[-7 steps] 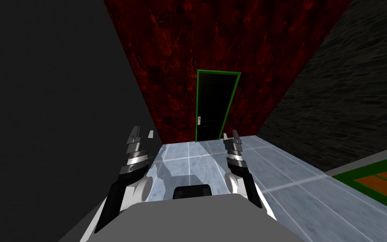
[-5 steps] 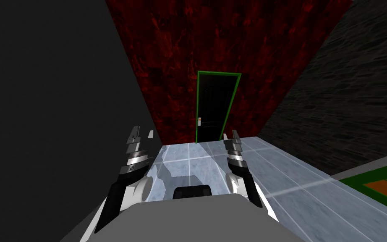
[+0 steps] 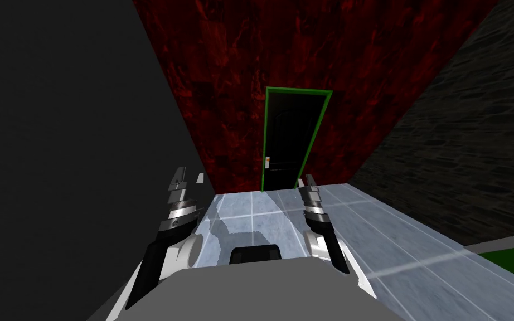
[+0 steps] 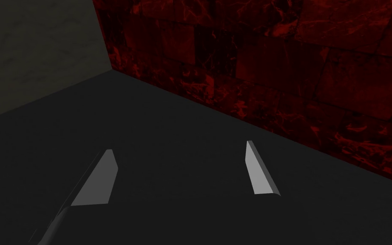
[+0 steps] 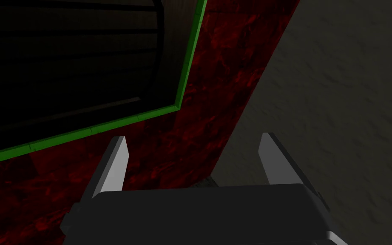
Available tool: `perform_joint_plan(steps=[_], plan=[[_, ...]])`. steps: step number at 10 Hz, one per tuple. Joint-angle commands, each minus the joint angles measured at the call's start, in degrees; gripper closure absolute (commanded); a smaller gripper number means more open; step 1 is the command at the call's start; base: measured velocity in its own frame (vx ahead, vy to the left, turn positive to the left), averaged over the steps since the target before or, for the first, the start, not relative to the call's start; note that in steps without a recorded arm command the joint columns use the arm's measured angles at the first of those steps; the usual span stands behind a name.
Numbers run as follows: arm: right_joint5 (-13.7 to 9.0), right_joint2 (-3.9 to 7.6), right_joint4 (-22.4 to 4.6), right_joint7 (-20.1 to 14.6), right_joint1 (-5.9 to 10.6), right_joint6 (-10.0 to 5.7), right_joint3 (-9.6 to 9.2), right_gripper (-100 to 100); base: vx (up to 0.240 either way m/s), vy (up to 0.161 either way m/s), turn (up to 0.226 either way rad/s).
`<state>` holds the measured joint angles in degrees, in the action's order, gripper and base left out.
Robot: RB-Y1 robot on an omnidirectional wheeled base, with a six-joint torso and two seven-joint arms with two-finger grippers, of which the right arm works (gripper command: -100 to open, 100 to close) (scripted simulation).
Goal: Pull the door open
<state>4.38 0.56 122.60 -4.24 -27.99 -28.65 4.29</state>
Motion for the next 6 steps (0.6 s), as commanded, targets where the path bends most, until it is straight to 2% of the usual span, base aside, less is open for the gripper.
perform_joint_plan(steps=[1,3,5,6], plan=[[1.6,0.48,-0.9,0.9,0.22,-0.43,0.94,-100,0.159,0.019,0.021],[4.7,1.37,-2.8,2.5,0.71,-1.3,2.87,-100,0.16,0.016,0.04],[6.4,1.77,-3.9,3.4,0.98,-1.79,3.95,-100,0.137,-0.006,0.031],[8.1,2.17,-5.0,4.3,1.26,-2.28,5.04,-100,0.149,0.017,0.048]])
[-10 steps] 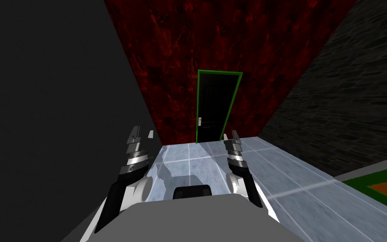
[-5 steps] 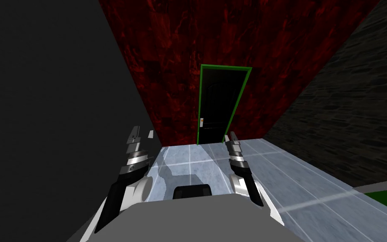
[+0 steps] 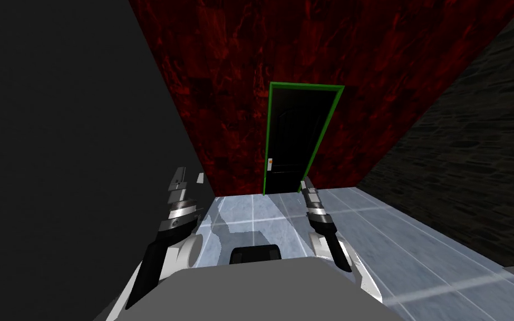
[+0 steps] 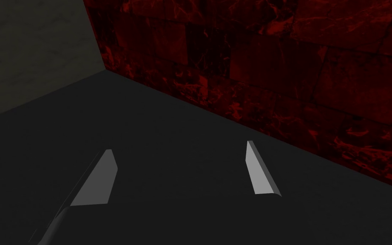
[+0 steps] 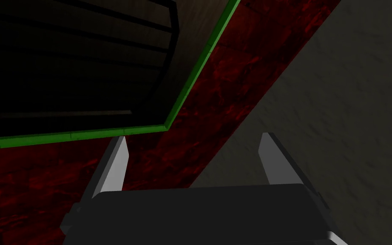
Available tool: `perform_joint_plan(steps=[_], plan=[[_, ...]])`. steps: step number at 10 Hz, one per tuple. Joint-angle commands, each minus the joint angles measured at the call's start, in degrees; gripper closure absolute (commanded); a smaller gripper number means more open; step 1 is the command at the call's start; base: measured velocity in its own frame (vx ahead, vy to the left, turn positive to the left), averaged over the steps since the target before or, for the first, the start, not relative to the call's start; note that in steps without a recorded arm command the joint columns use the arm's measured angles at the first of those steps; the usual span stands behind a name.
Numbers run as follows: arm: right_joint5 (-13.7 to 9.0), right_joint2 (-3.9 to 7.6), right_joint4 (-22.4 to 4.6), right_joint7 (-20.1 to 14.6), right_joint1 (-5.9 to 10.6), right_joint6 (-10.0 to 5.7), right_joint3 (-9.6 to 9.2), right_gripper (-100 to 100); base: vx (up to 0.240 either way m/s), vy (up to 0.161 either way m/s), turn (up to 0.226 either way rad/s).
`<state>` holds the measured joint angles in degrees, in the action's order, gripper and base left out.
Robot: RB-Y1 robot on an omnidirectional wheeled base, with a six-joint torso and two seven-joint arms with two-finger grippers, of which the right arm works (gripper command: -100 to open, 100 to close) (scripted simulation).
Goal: Pull the door open
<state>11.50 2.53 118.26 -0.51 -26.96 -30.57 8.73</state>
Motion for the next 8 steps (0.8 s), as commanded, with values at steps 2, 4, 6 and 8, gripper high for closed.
perform_joint_plan(steps=[2,4,6,8], plan=[[2.8,0.53,-1.9,1.6,0.52,-0.88,1.77,-100,0.125,0.014,0.029],[5.7,0.99,-3.7,3.1,0.98,-1.69,3.56,-100,0.132,0.013,0.042],[7.6,1.24,-5.0,4.1,1.29,-2.25,4.8,-100,0.12,0.01,0.031],[9.6,1.44,-6.3,5.2,1.62,-2.82,6.07,-100,0.1,0.014,0.029]])
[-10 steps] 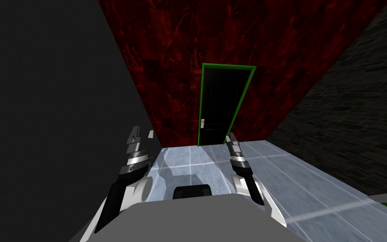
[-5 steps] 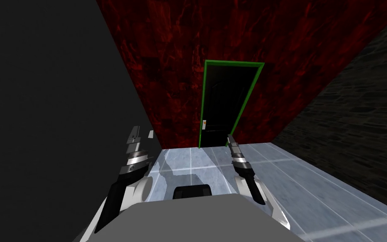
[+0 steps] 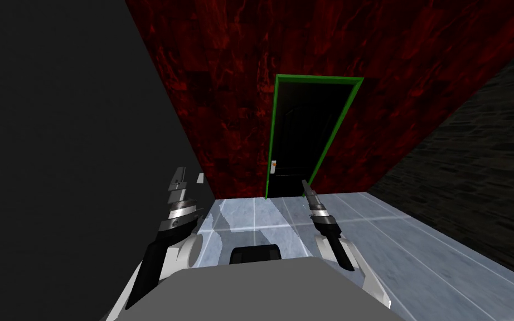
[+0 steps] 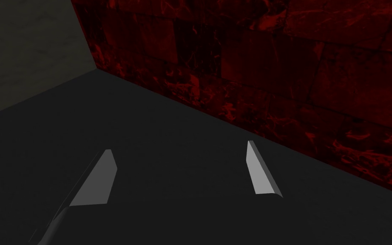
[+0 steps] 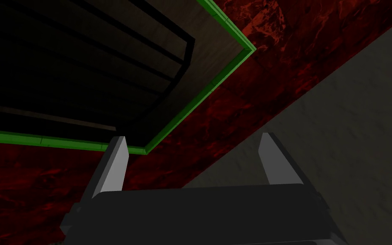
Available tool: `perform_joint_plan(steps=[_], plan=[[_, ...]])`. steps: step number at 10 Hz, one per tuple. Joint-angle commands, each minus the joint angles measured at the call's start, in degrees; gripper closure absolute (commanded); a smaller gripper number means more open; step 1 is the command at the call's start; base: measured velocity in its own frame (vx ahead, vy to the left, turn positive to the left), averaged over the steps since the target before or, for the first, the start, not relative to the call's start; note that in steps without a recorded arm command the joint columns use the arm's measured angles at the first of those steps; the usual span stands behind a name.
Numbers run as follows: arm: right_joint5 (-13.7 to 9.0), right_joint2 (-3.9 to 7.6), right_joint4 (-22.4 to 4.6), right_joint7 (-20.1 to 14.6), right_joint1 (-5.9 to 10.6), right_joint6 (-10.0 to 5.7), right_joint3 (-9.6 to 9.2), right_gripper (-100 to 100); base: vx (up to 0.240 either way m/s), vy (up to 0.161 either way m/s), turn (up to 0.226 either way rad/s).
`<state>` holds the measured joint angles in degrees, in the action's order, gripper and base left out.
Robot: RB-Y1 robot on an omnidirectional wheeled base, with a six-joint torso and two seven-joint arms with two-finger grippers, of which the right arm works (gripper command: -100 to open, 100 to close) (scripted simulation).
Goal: Pull the door open
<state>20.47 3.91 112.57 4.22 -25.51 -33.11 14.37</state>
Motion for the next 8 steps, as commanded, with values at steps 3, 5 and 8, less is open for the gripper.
perform_joint_plan(steps=[3,5,8], plan=[[3.7,0.32,-2.5,2.0,0.65,-1.15,2.35,-100,0.096,0.01,0.029],[5.8,0.39,-3.8,3.1,0.99,-1.74,3.66,-100,0.099,0.006,0.031],[8.9,0.48,-5.8,4.7,1.49,-2.62,5.63,-100,0.098,0.006,0.033]])
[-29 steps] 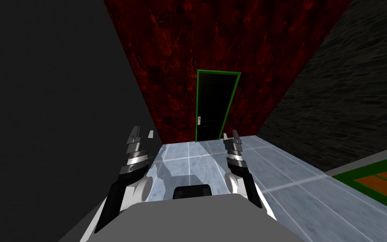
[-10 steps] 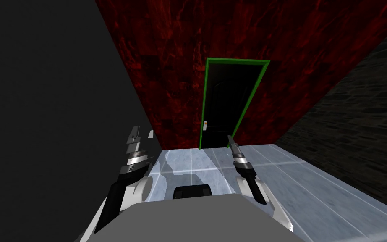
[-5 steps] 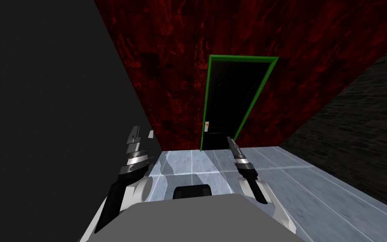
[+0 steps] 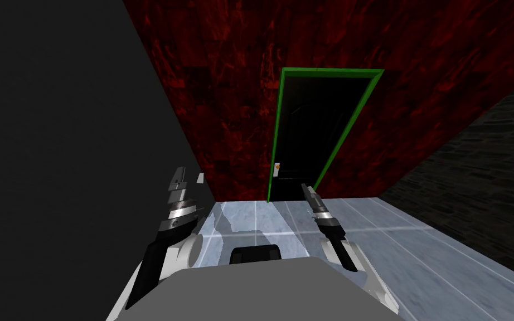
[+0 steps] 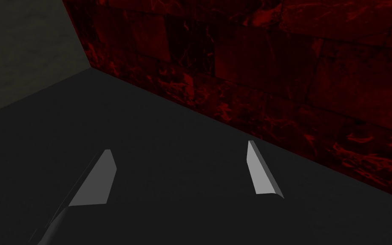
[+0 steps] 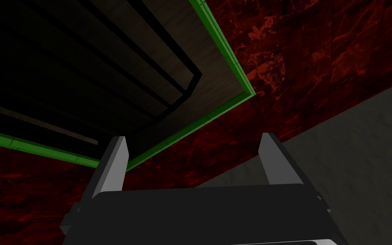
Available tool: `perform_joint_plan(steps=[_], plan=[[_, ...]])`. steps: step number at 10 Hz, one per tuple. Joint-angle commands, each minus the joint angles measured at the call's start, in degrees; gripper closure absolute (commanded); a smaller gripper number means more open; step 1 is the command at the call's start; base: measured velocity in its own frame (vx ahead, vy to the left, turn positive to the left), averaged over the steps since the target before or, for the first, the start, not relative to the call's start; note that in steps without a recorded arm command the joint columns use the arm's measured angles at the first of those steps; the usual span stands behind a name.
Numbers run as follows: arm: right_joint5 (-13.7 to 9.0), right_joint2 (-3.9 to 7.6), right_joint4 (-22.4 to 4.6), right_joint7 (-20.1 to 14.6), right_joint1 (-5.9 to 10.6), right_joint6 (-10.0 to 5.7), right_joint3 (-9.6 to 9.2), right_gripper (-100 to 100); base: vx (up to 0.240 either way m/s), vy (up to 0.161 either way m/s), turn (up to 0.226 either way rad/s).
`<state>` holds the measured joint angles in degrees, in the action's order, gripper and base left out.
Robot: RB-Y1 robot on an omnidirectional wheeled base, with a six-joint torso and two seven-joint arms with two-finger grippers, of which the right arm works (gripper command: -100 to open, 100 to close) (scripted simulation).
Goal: Pull the door open
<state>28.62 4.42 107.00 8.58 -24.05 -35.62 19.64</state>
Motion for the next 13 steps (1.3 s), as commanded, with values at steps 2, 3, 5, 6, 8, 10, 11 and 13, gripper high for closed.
perform_joint_plan(steps=[2,3,5,6,8,10,11,13], plan=[[2.8,-0.09,-1.6,1.5,0.37,-0.7,1.67,-100,0.1,0.013,0.03],[3.8,-0.12,-2.3,2.0,0.53,-1.0,2.33,-100,0.1,0.002,0.029],[5.9,-0.18,-3.6,3.1,0.87,-1.59,3.64,-100,0.105,0.008,0.032],[6.9,-0.25,-4.2,3.6,1.03,-1.88,4.28,-100,0.1,0.003,0.03],[8.9,-0.43,-5.5,4.7,1.35,-2.45,5.55,-100,0.106,0.006,0.029],[10.9,-0.61,-6.8,5.8,1.68,-3.03,6.82,-100,0.101,0.004,0.032],[12.9,-0.87,-8.1,6.8,1.99,-3.58,8.04,-100,0.137,0.009,0.052],[14.7,-1.17,-9.3,7.8,2.29,-4.12,9.24,-100,0.136,0.004,0.031]])
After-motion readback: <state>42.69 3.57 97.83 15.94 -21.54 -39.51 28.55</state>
